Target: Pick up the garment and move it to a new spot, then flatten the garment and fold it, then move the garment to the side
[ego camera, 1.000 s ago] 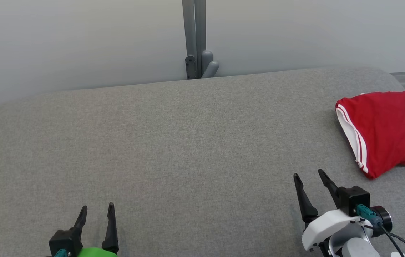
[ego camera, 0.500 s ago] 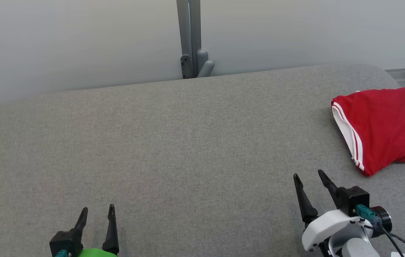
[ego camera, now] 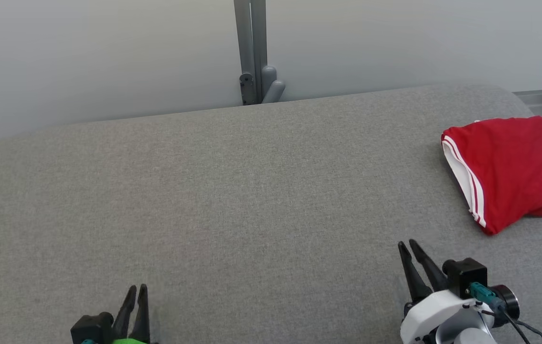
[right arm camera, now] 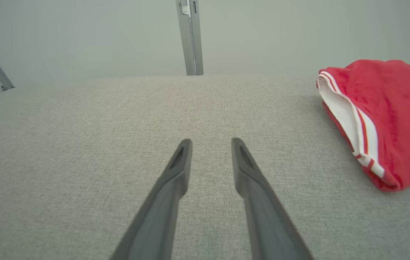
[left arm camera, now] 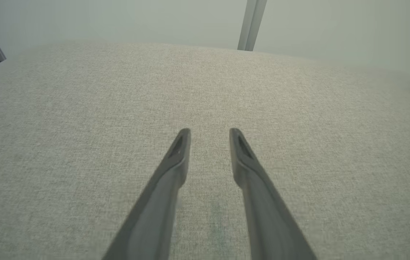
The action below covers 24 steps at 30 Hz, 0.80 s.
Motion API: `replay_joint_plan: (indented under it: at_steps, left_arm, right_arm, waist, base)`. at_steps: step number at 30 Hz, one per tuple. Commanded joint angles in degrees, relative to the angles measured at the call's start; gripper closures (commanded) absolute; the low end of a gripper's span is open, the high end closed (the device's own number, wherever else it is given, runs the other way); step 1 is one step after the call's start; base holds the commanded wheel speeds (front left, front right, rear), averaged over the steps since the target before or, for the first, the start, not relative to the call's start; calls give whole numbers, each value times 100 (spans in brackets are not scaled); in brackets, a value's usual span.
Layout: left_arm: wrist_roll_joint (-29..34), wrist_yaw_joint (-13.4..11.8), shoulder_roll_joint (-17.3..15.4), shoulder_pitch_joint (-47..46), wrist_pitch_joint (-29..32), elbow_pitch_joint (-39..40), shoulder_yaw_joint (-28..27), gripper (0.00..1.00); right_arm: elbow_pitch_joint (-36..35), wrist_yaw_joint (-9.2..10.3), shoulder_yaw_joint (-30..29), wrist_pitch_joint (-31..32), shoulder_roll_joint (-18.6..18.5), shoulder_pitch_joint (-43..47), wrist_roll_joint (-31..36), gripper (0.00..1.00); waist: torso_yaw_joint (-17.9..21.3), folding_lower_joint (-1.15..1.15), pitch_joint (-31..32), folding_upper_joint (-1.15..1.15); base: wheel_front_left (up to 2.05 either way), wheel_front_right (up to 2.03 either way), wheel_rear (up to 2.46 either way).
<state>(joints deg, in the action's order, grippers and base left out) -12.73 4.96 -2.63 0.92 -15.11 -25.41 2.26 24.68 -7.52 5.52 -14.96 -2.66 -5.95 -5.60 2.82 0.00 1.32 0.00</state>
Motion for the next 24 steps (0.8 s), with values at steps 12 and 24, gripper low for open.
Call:
replay_joint_plan:
  at_steps: [12,24]
  left_arm:
    - [-1243,41,-5,-113,363,178,-171,100]
    - [-2375,77,-10,-170,645,402,-277,100]
  right_arm:
    - [-176,1,-195,347,-4,-1,-1356,100]
    - [-370,1,-344,638,-9,27,-2588,100]
  waist:
    - [-26,0,-13,0]
    - [-53,0,-28,0]
  base:
    - [0,0,0]
    - [0,0,0]
